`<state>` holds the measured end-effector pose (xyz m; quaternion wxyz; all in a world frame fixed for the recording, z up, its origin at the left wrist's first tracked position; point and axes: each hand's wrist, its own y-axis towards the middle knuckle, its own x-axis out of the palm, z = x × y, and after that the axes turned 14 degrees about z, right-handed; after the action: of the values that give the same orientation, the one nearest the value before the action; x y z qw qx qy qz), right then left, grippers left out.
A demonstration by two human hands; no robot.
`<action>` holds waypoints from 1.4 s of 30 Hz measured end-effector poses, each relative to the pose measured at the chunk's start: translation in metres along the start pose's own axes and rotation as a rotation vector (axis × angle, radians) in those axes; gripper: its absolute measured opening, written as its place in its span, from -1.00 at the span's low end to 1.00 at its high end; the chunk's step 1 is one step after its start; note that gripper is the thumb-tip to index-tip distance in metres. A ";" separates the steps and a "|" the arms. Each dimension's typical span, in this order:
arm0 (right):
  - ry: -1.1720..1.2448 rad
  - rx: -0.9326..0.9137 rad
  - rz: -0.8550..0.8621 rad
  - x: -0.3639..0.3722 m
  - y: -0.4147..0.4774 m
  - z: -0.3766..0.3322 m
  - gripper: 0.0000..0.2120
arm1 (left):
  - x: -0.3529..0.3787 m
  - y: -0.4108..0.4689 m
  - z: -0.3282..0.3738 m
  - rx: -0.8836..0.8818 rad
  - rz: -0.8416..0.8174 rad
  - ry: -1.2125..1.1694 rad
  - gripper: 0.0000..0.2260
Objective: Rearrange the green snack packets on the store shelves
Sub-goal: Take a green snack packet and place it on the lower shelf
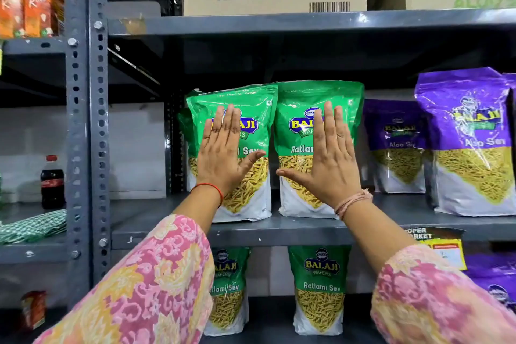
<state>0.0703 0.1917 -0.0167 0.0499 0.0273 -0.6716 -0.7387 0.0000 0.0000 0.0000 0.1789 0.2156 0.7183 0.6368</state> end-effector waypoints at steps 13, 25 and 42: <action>0.917 0.976 -0.497 0.058 -0.017 -0.056 -0.08 | -0.012 -0.048 -0.030 -0.864 0.115 -0.304 -0.35; 1.158 1.011 -0.495 0.066 -0.022 -0.064 -0.62 | -0.017 -0.050 -0.061 -1.017 -0.408 -0.883 -0.23; 1.206 0.696 -0.350 -0.044 -0.144 -0.099 -0.31 | -0.165 -0.165 0.017 -0.963 -0.205 -0.579 -0.45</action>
<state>0.1193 0.1116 -0.1705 0.2813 0.5523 -0.7096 -0.3351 0.1341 -0.0904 -0.1688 0.5076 0.2046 0.2858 0.7866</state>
